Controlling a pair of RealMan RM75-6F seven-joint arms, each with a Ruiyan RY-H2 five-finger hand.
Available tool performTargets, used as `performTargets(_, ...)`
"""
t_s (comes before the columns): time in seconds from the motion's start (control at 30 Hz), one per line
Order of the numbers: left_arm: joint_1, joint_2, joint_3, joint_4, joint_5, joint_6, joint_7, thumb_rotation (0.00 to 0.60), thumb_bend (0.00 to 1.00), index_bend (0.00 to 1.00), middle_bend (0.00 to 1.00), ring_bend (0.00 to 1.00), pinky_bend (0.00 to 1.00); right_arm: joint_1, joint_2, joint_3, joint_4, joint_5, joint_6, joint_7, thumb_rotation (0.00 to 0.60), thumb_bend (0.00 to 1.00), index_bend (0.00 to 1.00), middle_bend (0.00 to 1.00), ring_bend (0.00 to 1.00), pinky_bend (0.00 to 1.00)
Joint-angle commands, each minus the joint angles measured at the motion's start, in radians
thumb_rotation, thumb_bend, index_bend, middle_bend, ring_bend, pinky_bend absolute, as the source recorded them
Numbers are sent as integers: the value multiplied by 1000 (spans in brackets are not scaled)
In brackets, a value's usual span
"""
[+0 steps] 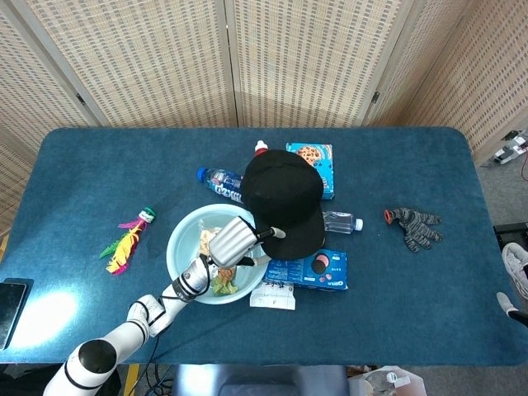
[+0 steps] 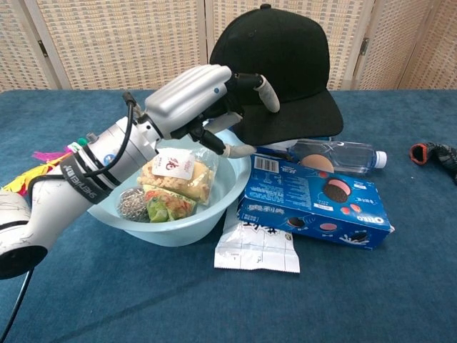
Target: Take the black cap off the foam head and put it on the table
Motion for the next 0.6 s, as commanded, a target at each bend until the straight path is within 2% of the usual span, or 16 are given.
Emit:
performTargets(0.03, 1, -5, -3, 0, -8, -1, -4, 600, 189, 369, 969, 1000, 1000, -1, 0, 0, 1, 1, 0, 0, 600, 230, 184, 272, 175, 218)
performTargets(0.33, 9, -5, -5, 5, -25, 1, -18, 600, 207, 356, 972, 1000, 1000, -1, -3, 1, 2, 0, -1, 1, 600, 230, 183, 272, 176, 219)
performTargets(0.6, 18, -5, -13, 9, -42, 10, -35, 600, 296, 350, 976, 1000, 1000, 1, -2, 2, -4, -2, -5, -6, 600, 230, 184, 272, 178, 219)
